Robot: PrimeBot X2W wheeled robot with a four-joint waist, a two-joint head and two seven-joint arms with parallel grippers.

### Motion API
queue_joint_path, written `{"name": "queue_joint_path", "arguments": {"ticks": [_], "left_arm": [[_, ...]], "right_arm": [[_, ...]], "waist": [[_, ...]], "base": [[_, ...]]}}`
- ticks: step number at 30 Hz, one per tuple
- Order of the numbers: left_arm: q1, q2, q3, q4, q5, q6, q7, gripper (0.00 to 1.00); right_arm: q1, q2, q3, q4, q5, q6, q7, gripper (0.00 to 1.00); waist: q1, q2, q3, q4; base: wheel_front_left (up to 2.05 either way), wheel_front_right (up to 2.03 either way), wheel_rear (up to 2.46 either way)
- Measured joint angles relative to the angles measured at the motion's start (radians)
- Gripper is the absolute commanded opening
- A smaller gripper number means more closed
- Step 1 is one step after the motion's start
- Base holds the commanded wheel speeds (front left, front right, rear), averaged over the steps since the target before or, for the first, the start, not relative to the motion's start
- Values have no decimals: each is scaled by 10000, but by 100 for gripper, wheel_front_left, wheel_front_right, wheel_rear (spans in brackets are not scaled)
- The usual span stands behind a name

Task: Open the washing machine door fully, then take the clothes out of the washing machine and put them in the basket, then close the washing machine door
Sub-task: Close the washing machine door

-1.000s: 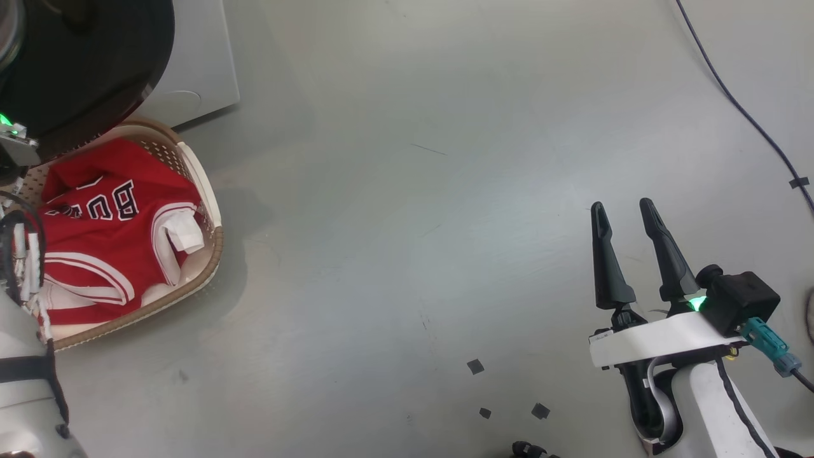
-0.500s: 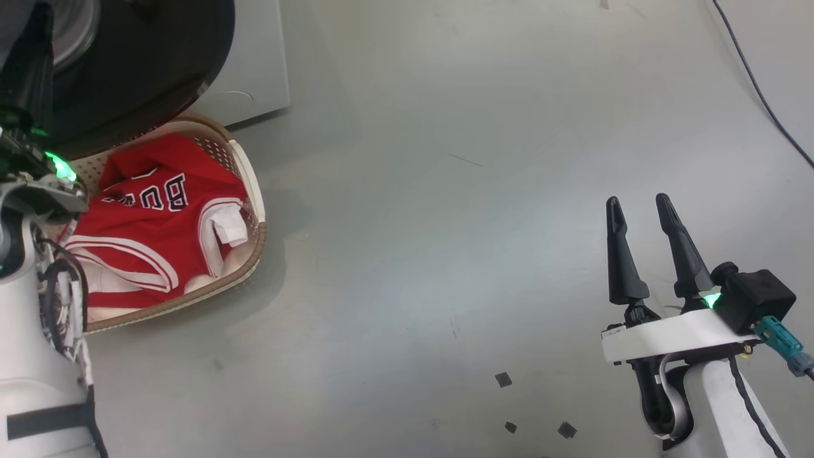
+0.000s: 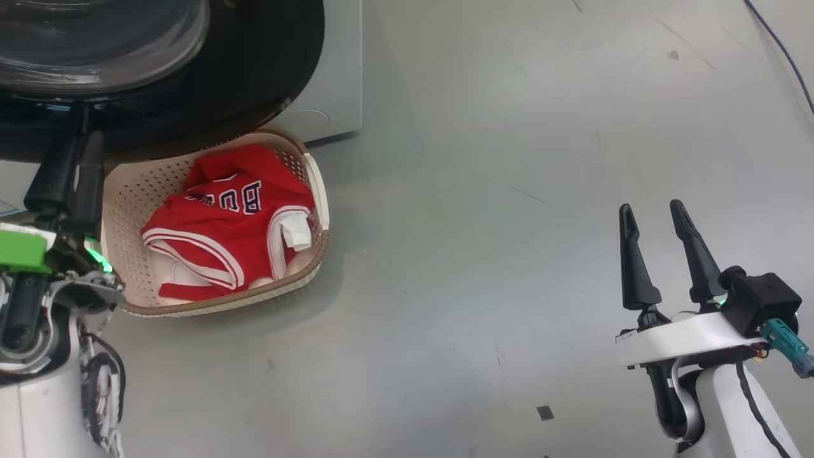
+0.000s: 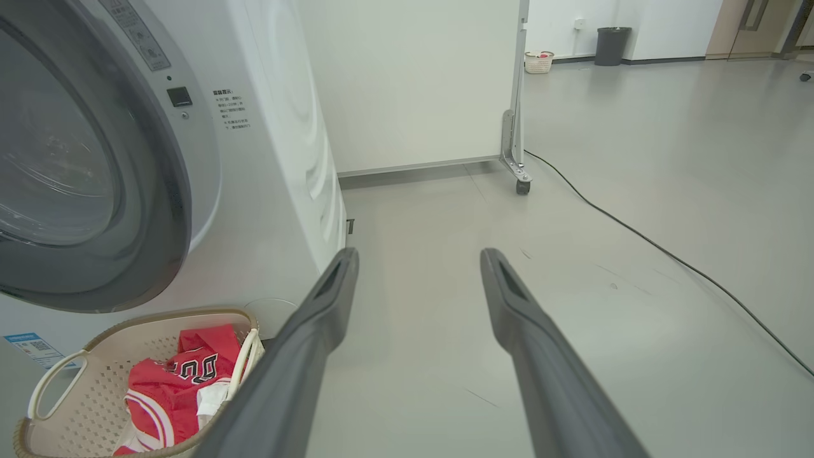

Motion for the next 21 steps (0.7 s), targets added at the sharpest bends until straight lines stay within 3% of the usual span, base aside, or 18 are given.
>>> {"name": "queue_joint_path", "arguments": {"ticks": [9,17,21], "left_arm": [[1287,-67,-209,-663,897,-2,-1104,100],[1977,-59,-1018,-1914,3624,-2,-2656,100],[2297,472,-1453,-2416,5352,-6,-3465,100]], "right_arm": [[330,-217,-127,217,-165,25,0,100],[642,-353,-226,280,-309,25,-2,100],[861,-368,-219,326,-341,25,0,100]], "waist": [[0,0,-710,849],[0,0,-1458,1542],[0,0,-1854,1822]], "base": [[0,0,0],[0,0,0],[0,0,0]]}}
